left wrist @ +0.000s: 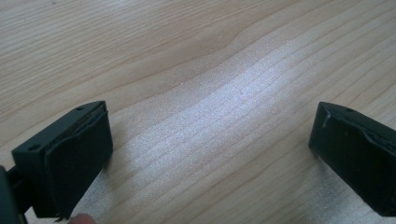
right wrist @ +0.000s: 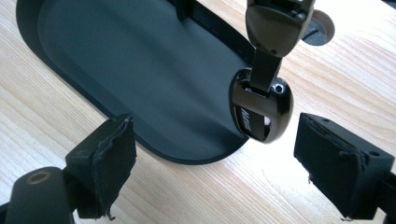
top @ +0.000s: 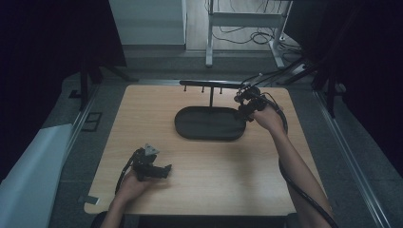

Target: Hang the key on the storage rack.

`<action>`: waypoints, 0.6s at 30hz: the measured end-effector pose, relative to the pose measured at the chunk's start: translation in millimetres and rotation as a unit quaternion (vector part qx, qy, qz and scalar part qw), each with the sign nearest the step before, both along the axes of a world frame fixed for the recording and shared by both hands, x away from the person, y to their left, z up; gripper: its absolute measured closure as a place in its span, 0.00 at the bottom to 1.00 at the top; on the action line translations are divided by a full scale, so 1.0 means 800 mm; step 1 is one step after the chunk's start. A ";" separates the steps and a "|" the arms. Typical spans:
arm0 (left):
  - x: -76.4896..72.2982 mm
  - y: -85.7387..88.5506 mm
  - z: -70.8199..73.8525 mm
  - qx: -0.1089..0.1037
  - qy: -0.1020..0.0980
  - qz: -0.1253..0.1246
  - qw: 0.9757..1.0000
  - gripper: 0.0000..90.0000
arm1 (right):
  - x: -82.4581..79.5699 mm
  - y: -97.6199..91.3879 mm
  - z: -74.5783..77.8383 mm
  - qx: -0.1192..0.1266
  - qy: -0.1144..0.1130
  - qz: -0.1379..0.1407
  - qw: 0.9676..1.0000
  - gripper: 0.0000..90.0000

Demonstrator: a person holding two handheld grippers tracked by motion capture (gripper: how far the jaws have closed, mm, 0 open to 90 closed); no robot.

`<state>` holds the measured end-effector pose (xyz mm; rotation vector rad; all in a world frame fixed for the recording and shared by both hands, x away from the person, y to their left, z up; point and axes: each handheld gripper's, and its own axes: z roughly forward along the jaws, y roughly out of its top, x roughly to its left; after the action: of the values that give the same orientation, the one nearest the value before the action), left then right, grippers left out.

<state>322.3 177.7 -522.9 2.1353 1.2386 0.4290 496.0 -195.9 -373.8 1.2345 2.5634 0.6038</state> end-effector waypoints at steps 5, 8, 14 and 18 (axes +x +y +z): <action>0.000 0.000 0.000 0.000 0.000 0.000 1.000 0.00 | -0.006 -0.003 0.004 0.004 -0.005 0.003 1.000 0.14; 0.000 0.000 0.000 0.000 0.000 0.000 1.000 0.00 | -0.011 -0.006 0.006 0.006 -0.006 0.005 1.000 0.14; 0.000 0.000 0.000 0.000 0.000 0.000 1.000 0.00 | -0.023 -0.008 0.010 0.010 -0.008 0.016 1.000 0.11; 0.000 0.000 0.000 0.000 0.000 0.000 1.000 0.00 | -0.027 -0.010 0.012 0.013 -0.010 0.017 1.000 0.09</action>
<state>322.3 177.7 -522.9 2.1354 1.2387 0.4288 474.1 -204.2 -363.9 1.1889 2.5739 0.6544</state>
